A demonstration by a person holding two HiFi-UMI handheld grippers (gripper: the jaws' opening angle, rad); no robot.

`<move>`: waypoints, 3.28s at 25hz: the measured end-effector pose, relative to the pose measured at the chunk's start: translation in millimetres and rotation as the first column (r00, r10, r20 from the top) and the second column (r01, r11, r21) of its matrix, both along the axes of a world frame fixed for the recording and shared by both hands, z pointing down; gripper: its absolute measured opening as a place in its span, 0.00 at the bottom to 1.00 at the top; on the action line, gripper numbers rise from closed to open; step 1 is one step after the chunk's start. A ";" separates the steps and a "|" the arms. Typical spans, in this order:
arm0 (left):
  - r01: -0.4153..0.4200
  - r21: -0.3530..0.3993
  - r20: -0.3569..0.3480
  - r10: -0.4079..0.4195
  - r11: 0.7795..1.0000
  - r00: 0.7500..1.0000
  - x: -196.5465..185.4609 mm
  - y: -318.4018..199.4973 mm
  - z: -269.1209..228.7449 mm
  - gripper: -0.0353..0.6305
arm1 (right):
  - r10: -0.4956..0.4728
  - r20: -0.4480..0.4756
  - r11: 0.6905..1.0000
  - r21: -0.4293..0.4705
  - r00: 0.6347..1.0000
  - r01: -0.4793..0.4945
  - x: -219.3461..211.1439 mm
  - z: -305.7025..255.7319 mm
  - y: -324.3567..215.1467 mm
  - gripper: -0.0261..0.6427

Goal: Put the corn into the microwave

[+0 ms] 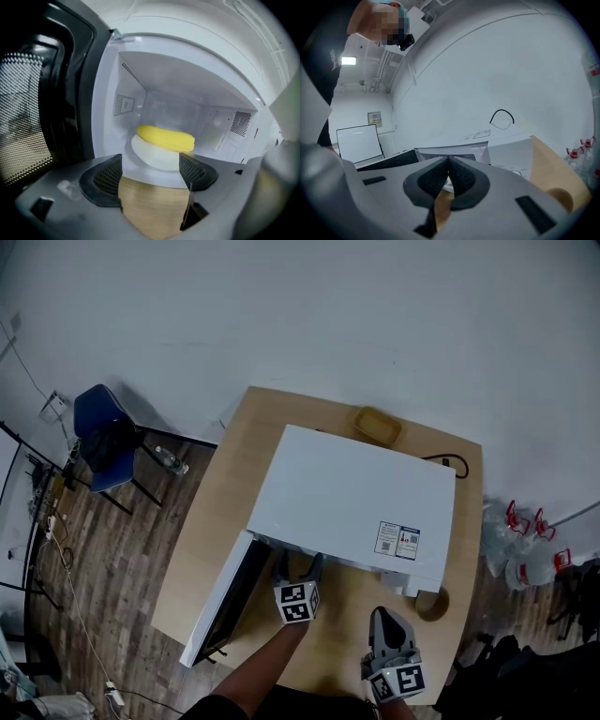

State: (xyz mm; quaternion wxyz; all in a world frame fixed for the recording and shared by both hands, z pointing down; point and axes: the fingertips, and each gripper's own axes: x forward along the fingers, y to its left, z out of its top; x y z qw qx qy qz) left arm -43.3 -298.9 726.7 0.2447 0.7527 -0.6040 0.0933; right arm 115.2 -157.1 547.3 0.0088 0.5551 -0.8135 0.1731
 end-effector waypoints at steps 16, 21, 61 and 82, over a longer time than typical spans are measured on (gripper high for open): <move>-0.082 0.054 -0.215 0.091 0.995 0.972 -32.0 184.3 -107.4 0.57 | 0.009 -0.078 0.998 0.064 0.997 -0.004 -26.6 -40.3 118.7 0.13; -0.125 0.131 -0.293 0.158 0.984 0.943 -36.8 256.3 -157.4 0.57 | 0.020 -0.108 0.997 0.075 0.994 -0.011 -38.1 -50.9 169.1 0.13; -0.324 0.347 -0.051 0.363 0.880 0.930 16.8 381.5 -301.4 0.08 | 0.104 -0.189 0.989 0.125 0.976 -0.081 -6.6 -120.6 266.8 0.13; -0.271 0.343 -0.052 0.306 0.899 0.951 -15.9 371.8 -286.9 0.08 | 0.105 -0.220 0.990 0.114 0.970 -0.081 -11.4 -110.4 260.1 0.13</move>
